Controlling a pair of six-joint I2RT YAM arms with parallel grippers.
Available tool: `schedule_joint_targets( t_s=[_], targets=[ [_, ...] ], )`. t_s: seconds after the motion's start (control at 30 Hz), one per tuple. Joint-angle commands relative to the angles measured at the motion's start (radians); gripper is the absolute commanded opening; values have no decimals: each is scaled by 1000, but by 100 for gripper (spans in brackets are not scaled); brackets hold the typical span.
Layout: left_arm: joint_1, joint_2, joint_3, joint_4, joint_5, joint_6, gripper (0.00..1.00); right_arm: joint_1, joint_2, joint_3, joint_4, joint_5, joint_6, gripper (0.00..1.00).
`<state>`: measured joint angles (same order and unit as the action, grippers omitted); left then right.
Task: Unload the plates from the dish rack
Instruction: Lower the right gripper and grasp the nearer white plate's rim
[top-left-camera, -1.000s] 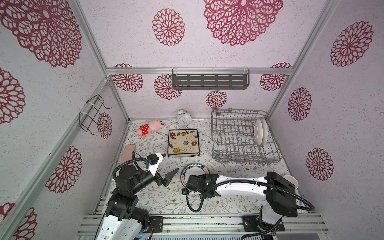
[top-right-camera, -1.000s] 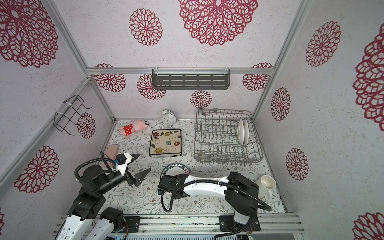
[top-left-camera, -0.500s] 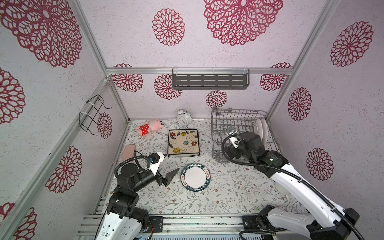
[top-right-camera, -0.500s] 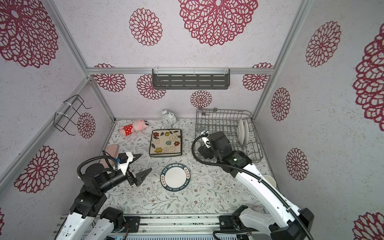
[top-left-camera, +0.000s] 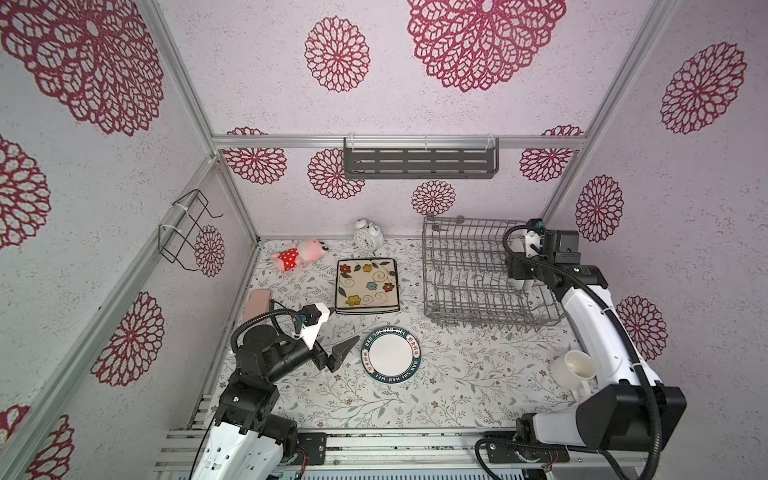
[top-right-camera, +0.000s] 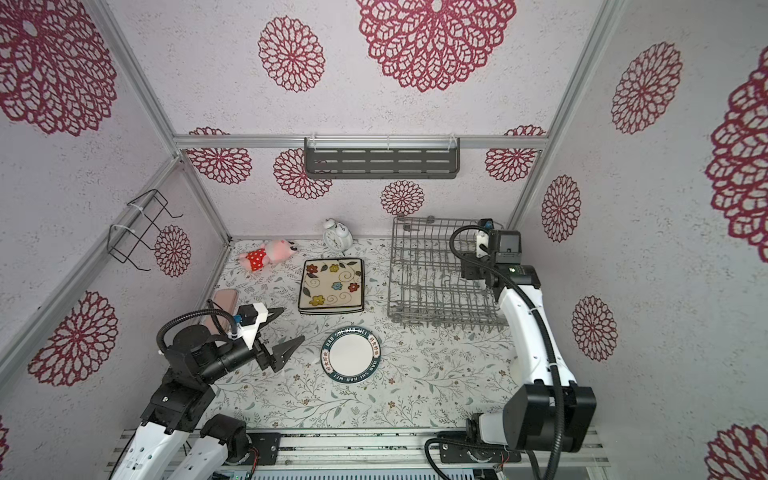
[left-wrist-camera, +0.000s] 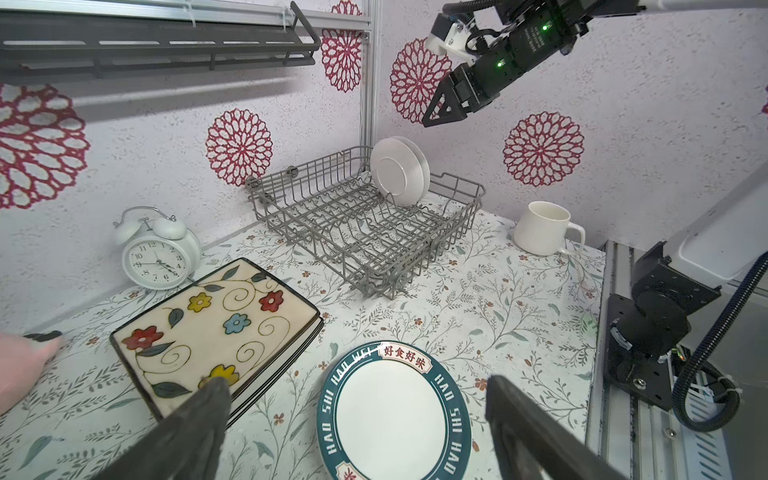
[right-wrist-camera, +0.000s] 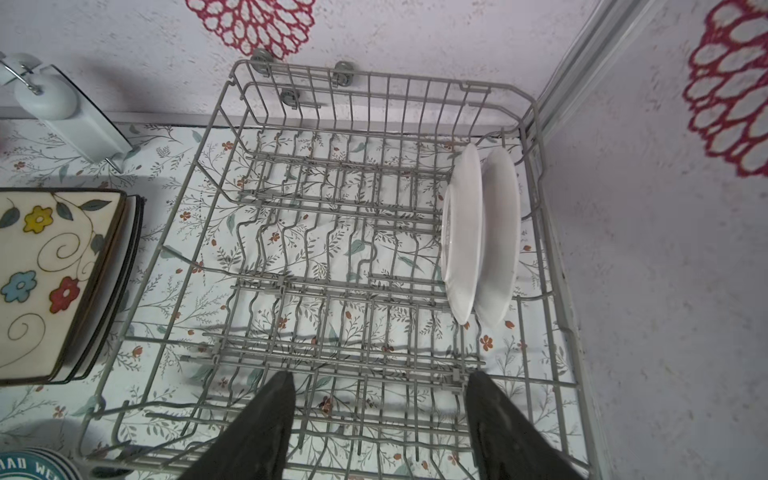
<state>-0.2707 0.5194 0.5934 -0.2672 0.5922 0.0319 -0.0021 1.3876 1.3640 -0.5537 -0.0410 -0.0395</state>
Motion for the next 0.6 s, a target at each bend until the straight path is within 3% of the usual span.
schedule_joint_targets(
  t_s=[0.0,0.27,0.57],
  targets=[
    [-5,1,-4,12,3,8,97,-25,28,49,53,-71,20,66],
    [-5,32,-5,28,26,11,97,-143,159,103,141,-84,0,64],
    [-5,47,-1,24,21,11,97,-175,247,111,176,-120,-41,63]
  ],
)
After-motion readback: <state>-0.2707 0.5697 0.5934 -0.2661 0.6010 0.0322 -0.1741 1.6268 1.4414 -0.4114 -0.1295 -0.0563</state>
